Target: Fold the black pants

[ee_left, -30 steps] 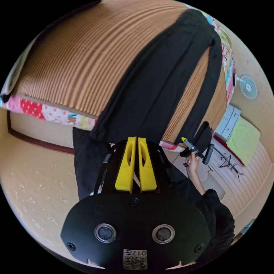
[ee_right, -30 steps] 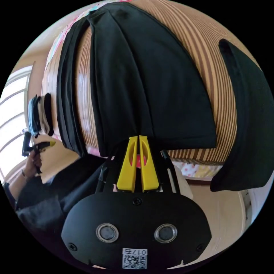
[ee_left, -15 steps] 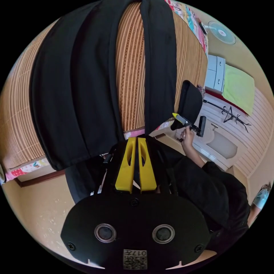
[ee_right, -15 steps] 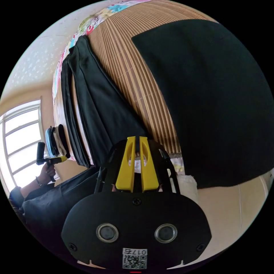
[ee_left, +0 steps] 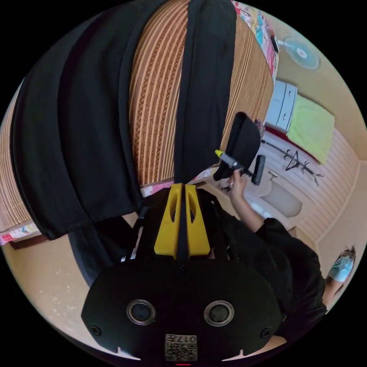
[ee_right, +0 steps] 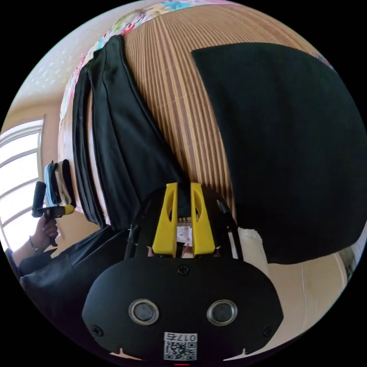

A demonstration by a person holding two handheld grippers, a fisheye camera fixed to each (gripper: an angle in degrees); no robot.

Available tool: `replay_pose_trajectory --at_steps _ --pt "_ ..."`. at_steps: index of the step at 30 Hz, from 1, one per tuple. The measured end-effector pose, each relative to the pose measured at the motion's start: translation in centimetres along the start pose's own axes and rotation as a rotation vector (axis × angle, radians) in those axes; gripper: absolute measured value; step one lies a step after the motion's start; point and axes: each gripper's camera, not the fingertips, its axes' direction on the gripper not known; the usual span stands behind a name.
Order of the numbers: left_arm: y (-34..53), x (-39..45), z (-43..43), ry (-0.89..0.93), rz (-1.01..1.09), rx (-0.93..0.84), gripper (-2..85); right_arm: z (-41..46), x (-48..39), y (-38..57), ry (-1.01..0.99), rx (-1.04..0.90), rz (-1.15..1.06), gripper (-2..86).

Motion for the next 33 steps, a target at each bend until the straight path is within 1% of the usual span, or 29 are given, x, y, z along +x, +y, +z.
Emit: replay_pose_trajectory --at_steps 2,4,6,8,10,11,13,17,20,21,22,24,25,26,27,29,30,32,33 --pt "0.5 0.4 -0.3 0.064 0.013 0.054 3.2 0.1 0.8 1.0 -0.071 -0.055 0.029 4.4" --pt "0.9 2.0 -0.4 0.115 0.077 0.081 4.7 -0.2 0.9 2.0 -0.159 -0.094 0.017 3.7" --pt "0.8 4.1 -0.4 0.102 0.144 0.072 6.2 -1.9 1.0 3.2 -0.307 -0.091 0.002 3.3" --pt "0.7 6.7 -0.3 0.097 0.204 0.052 8.1 -5.6 0.6 4.9 -0.511 -0.055 -0.015 2.9" --pt "0.7 10.6 0.0 0.111 0.255 0.01 10.7 -8.1 -1.0 5.6 -0.577 -0.061 -0.071 2.7" --pt "0.7 11.6 0.1 0.094 0.255 0.001 11.3 -9.5 -2.6 5.9 -0.589 -0.082 -0.134 2.7" --pt "1.3 14.6 0.2 -0.061 0.181 -0.021 12.5 -11.0 -5.6 6.1 -0.572 -0.117 -0.244 2.7" --pt "2.9 17.8 -0.9 -0.107 0.211 0.058 14.4 -11.5 -12.2 6.1 -0.504 -0.216 -0.473 2.6" --pt "3.6 18.2 -0.4 -0.198 0.209 0.028 13.9 -11.2 -15.9 6.2 -0.494 -0.259 -0.636 2.5" --pt "4.0 18.0 -0.2 -0.234 0.214 0.016 10.8 -11.0 -16.5 6.2 -0.489 -0.274 -0.664 2.5" --pt "4.6 17.7 -0.2 -0.283 0.22 0.029 5.6 -10.5 -17.3 6.0 -0.469 -0.312 -0.714 2.4" --pt "5.6 17.1 -0.4 -0.276 0.256 0.043 2.2 -9.8 -18.0 5.1 -0.405 -0.405 -0.85 2.3" --pt "6.3 16.4 -0.8 -0.236 0.267 0.059 1.5 -9.8 -17.9 4.0 -0.388 -0.47 -0.966 2.1" --pt "6.7 16.1 -1.0 -0.216 0.27 0.068 1.2 -10.1 -17.0 1.9 -0.396 -0.499 -1.03 1.8" --pt "7.4 15.5 -1.6 -0.187 0.273 0.082 0.8 -10.2 -16.4 0.3 -0.394 -0.499 -1.033 1.8" --pt "8.5 14.7 -2.5 -0.148 0.281 0.11 0.3 -10.2 -13.2 -8.7 -0.375 -0.424 -0.917 2.2" --pt "9.1 14.3 -3.0 -0.113 0.286 0.127 0.1 -10.2 -12.3 -11.5 -0.385 -0.39 -0.879 2.4" --pt "9.8 13.6 -3.6 -0.064 0.294 0.15 0.0 -8.3 -8.2 -23.0 -0.44 -0.271 -0.694 4.6" --pt "10.1 13.2 -3.9 -0.039 0.293 0.158 0.0 -7.5 -7.0 -26.0 -0.469 -0.246 -0.632 5.7"
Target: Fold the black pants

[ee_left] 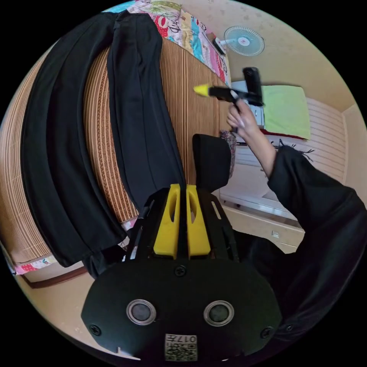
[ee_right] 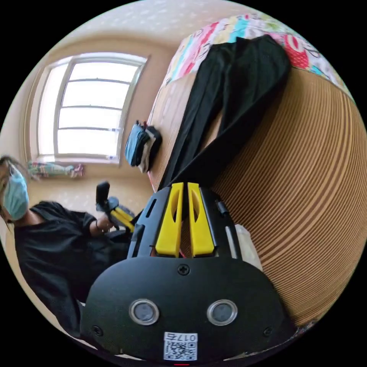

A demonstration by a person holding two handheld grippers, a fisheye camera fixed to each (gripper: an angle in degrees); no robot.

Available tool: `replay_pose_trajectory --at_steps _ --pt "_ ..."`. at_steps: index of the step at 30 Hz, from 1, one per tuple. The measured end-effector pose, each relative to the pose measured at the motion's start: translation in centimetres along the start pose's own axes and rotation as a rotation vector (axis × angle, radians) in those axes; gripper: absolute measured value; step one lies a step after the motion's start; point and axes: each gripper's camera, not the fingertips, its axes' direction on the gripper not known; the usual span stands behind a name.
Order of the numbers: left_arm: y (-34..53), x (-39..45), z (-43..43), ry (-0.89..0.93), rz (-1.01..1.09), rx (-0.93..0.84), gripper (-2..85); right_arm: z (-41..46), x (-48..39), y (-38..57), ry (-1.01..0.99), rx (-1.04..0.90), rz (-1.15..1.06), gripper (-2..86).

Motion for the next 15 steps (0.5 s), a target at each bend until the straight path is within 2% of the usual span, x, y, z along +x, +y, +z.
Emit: replay_pose_trajectory --at_steps 2,3,5,7,9,15 --pt "0.4 -0.6 -0.5 0.031 -0.008 0.019 -0.1 -1.9 10.6 -5.8 -0.151 0.2 0.165 10.9" --pt "0.6 -0.9 -0.8 0.058 -0.008 0.034 -0.1 -2.1 12.8 -6.9 -0.179 0.249 0.201 11.7" --pt "0.8 -1.4 -1.1 0.101 -0.01 0.051 -0.2 -2.6 18.4 -10.6 -0.233 0.467 0.299 13.6" --pt "1.0 -2.0 -1.5 0.15 -0.009 0.066 -0.3 -2.3 20.1 -13.1 -0.236 0.608 0.319 13.8" --pt "1.2 -2.5 -1.9 0.195 -0.015 0.08 -0.3 -1.3 21.6 -16.4 -0.208 0.63 0.355 13.8" --pt "2.0 -3.0 -5.2 0.304 -0.021 0.124 -0.3 -0.1 22.9 -27.5 0.217 0.535 0.384 9.9"
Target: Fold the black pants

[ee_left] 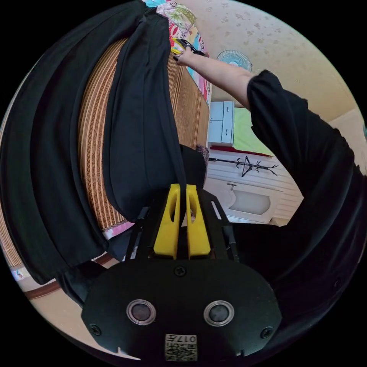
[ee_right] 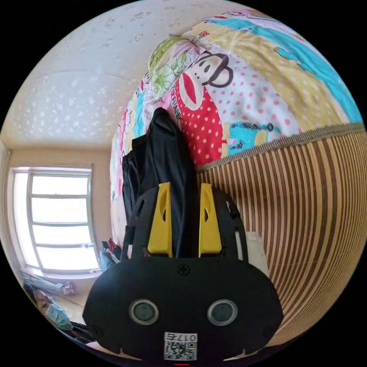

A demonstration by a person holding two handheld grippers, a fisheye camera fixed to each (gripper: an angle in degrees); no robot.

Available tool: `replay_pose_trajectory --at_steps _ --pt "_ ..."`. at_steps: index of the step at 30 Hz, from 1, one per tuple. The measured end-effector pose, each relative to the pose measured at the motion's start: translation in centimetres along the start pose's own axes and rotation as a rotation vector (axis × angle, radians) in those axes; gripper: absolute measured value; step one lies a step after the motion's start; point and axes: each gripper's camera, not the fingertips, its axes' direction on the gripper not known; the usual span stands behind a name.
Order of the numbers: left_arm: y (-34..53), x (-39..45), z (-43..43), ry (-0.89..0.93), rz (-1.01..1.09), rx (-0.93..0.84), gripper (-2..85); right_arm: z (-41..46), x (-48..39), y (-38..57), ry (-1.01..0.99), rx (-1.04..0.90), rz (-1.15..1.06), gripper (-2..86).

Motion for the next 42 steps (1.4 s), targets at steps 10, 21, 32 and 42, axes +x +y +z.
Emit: replay_pose_trajectory --at_steps 10,21,32,42 --pt "4.0 -0.7 -11.0 0.244 -0.033 0.214 -0.2 16.7 -24.0 0.2 0.95 0.044 -0.668 3.0" --pt "12.8 -14.3 -24.0 -0.02 -0.359 0.362 0.0 38.7 -37.5 8.7 0.384 -0.229 -0.896 4.1" --pt "8.2 -16.8 -24.2 -0.062 -0.215 0.089 0.0 26.1 -10.7 39.2 0.073 -0.596 -0.448 7.7" --pt "4.5 -12.9 -22.6 -0.158 -0.136 -0.189 -0.3 23.5 -4.3 53.0 -0.103 -0.487 -0.003 4.2"
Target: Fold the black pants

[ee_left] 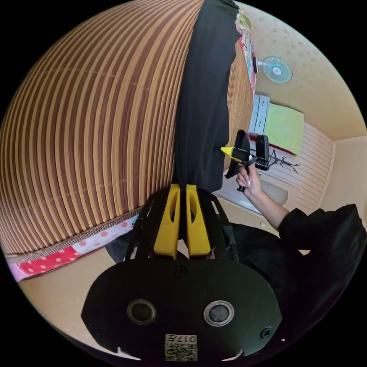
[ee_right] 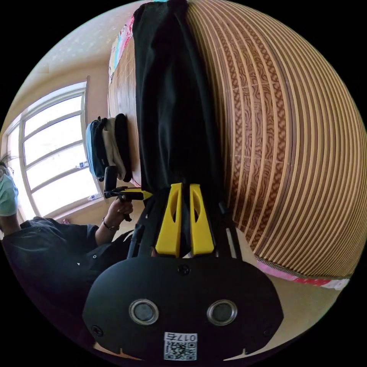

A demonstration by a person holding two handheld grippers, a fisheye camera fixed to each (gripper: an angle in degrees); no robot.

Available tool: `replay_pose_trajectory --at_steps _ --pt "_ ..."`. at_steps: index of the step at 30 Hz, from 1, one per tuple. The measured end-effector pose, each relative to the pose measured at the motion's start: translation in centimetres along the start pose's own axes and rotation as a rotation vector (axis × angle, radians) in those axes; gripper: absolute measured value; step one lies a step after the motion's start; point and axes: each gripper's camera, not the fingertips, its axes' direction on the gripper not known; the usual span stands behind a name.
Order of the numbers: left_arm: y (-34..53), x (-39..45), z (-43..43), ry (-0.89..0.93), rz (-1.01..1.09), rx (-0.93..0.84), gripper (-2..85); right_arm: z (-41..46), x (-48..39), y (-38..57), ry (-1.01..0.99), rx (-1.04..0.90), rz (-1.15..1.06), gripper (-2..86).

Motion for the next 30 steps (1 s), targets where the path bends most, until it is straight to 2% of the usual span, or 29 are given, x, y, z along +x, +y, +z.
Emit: replay_pose_trajectory --at_steps 2,5,7,8,11,16,24,26,30 --pt "-0.2 0.5 0.1 0.006 0.006 -0.03 -0.3 -1.7 -0.8 1.5 -0.004 0.035 0.018 2.7" --pt "0.3 1.8 0.7 0.149 0.067 -0.067 -0.4 -5.7 -3.3 4.6 0.005 0.126 0.023 1.9" --pt "1.6 4.8 0.4 0.284 0.211 -0.053 -0.3 -8.1 -5.6 6.9 0.049 0.187 0.012 1.7" --pt "2.0 5.7 0.2 0.291 0.251 -0.05 -0.3 -9.3 -7.0 8.3 0.097 0.215 0.0 1.6" --pt "3.8 7.2 0.8 0.225 0.295 -0.019 -0.4 -9.3 -7.5 10.0 0.132 0.235 0.004 1.5" --pt "5.1 4.4 4.1 0.027 0.152 0.05 -0.4 -4.7 -3.0 8.6 0.1 0.208 0.084 1.8" --pt "7.1 5.8 7.3 -0.077 0.092 0.017 1.6 -3.3 -1.0 9.7 0.098 0.151 0.086 3.7" --pt "7.4 6.7 6.2 -0.074 0.099 0.066 4.1 -6.0 -2.1 10.0 0.094 0.169 0.047 6.4" --pt "5.8 8.2 0.8 -0.04 0.132 0.288 9.5 -11.2 -2.3 8.7 0.041 0.249 0.003 9.4"
